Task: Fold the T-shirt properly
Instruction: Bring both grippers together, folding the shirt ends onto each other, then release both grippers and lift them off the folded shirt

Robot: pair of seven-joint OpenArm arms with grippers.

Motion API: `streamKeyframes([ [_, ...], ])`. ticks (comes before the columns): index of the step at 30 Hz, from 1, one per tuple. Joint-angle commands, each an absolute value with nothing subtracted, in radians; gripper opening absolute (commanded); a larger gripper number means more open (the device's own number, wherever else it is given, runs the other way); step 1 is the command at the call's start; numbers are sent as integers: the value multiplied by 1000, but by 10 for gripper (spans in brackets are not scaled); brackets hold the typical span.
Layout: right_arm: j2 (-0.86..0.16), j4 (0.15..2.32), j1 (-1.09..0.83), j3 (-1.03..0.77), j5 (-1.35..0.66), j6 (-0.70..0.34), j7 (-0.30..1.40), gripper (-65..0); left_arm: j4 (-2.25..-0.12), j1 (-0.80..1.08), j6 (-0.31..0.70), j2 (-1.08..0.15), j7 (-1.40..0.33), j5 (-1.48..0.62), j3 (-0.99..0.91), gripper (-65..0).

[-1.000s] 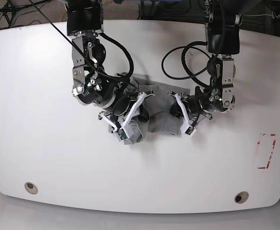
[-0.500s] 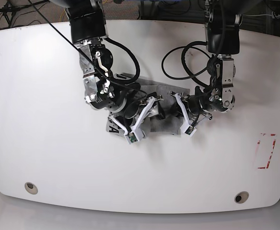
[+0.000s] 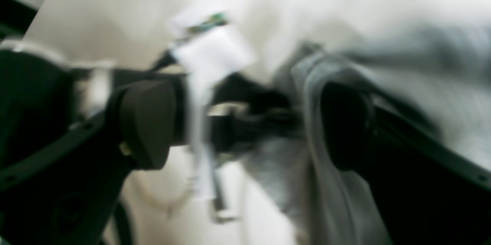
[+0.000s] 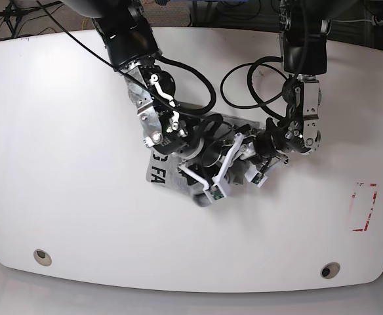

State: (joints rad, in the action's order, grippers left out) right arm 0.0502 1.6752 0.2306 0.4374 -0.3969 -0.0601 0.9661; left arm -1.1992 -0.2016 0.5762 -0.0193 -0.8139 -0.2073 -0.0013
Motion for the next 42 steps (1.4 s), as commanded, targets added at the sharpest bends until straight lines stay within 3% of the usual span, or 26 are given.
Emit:
streamKeyframes([
  [1, 54, 1712, 260, 455, -409, -65, 947, -82, -1170, -160, 555, -10, -998, -67, 8, -440],
  [7, 48, 1761, 262, 469, -409, -67, 947, -82, -1170, -166, 564, -8, -995, -68, 5, -429],
  [17, -53, 1814, 252, 467, -417, -76, 943, -82, -1225, -185, 697, 13, -995, -68, -116, -428],
  [25, -120, 1862, 197, 384, -435, -77, 912, -82, -1388, -183, 698, 15, -998, -68, -154, -426],
  [31, -177, 1863, 151, 268, -562, -90, 848, -82, -1512, -182, 698, 13, -990, -68, -243, -426],
  [42, -199, 1831, 128, 194, -610, -151, 809, -82, -1719, -225, 698, 12, -924, -177, -300, -428],
])
